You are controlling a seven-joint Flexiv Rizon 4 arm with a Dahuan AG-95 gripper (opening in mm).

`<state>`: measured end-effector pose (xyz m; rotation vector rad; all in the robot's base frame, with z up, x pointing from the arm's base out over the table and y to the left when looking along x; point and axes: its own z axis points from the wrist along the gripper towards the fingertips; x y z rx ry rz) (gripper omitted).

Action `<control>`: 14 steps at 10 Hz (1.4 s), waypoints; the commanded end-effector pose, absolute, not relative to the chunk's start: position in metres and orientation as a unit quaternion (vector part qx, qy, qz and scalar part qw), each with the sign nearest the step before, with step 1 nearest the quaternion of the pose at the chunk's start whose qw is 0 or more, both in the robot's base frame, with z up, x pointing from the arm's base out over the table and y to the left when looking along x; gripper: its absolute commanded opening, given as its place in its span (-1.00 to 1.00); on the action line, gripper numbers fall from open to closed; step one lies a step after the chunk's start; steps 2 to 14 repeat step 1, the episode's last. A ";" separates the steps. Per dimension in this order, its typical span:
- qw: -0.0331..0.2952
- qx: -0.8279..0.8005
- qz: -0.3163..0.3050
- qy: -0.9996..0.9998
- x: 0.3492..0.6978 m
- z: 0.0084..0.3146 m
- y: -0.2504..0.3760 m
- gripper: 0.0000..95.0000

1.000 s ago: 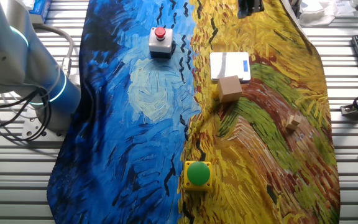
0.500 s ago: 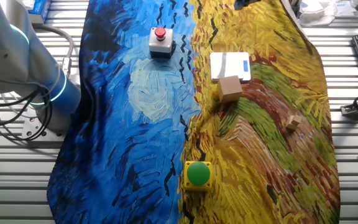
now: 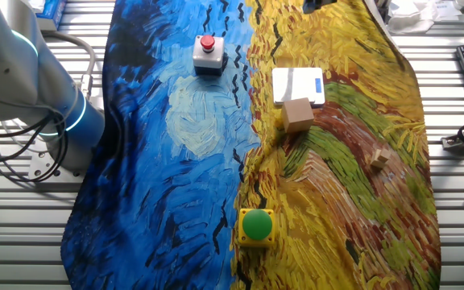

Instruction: Remove the object from the scale

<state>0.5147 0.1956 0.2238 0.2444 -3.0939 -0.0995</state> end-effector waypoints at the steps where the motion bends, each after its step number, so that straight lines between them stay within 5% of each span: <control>1: 0.021 0.076 -0.032 -0.996 0.515 0.224 0.196 -1.00; 14: 0.021 0.076 -0.032 -0.996 0.515 0.224 0.196 -1.00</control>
